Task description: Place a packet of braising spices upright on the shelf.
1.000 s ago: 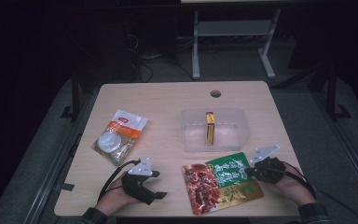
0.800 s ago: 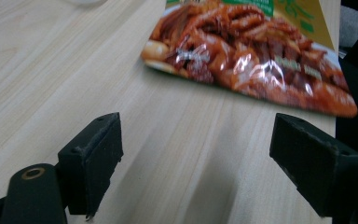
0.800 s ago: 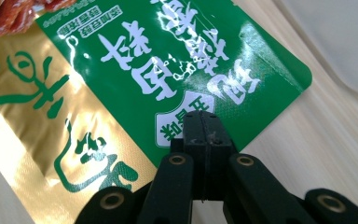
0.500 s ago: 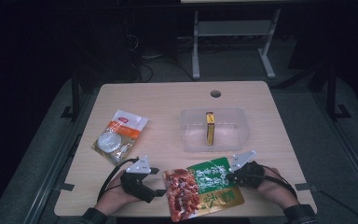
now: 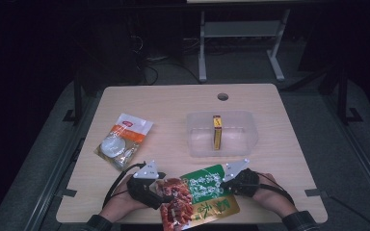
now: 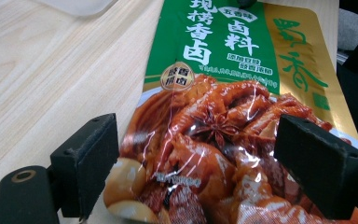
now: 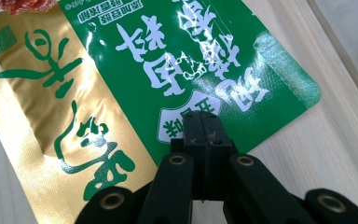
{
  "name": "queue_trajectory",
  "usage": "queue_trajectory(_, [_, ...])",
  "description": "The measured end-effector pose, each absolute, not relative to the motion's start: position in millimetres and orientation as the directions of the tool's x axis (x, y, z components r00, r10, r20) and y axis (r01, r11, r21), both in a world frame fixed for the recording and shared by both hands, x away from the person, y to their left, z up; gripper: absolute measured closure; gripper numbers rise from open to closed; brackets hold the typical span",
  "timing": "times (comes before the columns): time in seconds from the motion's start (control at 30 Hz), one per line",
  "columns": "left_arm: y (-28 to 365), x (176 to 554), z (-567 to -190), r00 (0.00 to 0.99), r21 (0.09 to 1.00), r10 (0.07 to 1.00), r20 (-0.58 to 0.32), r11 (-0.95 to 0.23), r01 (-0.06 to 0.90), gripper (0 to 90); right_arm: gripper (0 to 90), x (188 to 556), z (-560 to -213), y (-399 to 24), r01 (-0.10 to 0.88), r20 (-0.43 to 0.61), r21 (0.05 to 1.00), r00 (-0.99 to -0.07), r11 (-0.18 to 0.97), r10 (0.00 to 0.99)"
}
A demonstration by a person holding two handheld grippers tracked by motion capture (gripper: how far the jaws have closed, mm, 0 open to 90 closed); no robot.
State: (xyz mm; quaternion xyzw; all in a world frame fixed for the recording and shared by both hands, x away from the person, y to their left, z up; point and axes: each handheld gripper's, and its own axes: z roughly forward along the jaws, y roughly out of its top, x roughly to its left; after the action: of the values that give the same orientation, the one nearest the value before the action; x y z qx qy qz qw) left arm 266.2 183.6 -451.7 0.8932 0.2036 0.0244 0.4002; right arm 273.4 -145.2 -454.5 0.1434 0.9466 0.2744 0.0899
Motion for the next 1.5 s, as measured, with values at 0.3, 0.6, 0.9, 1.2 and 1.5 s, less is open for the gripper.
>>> queue_trajectory(0.3, [173.2, 270.1, -454.4, 0.919, 0.717, 0.381, -0.104, -0.611, 0.335, 14.0, 68.8, 271.6, -448.0, -163.3, 0.323, -0.031, 0.648, -0.894, 0.69, 0.448])
queue_trajectory(0.6, [153.9, 282.0, -459.8, 0.928, 0.693, 0.363, -0.08, -0.649, 0.314, 14.4, 37.5, 261.5, -448.6, -196.6, 0.461, 0.051, 0.706, -0.79, 0.537, 0.611])
queue_trajectory(0.9, [140.0, 290.7, -468.2, 0.94, 0.677, 0.328, -0.097, -0.67, 0.304, 14.8, 28.7, 251.8, -450.6, -209.3, 0.463, 0.041, 0.738, -0.756, 0.491, 0.653])
queue_trajectory(1.2, [138.4, 286.1, -467.2, 0.952, 0.677, 0.294, -0.087, -0.683, 0.273, 22.4, 25.7, 255.5, -452.7, -206.5, 0.463, 0.032, 0.739, -0.75, 0.489, 0.66])
queue_trajectory(1.5, [131.1, 278.3, -460.1, 0.962, 0.632, 0.267, -0.054, -0.737, 0.24, 45.7, 25.1, 256.8, -451.8, -207.7, 0.467, 0.029, 0.742, -0.739, 0.481, 0.674])
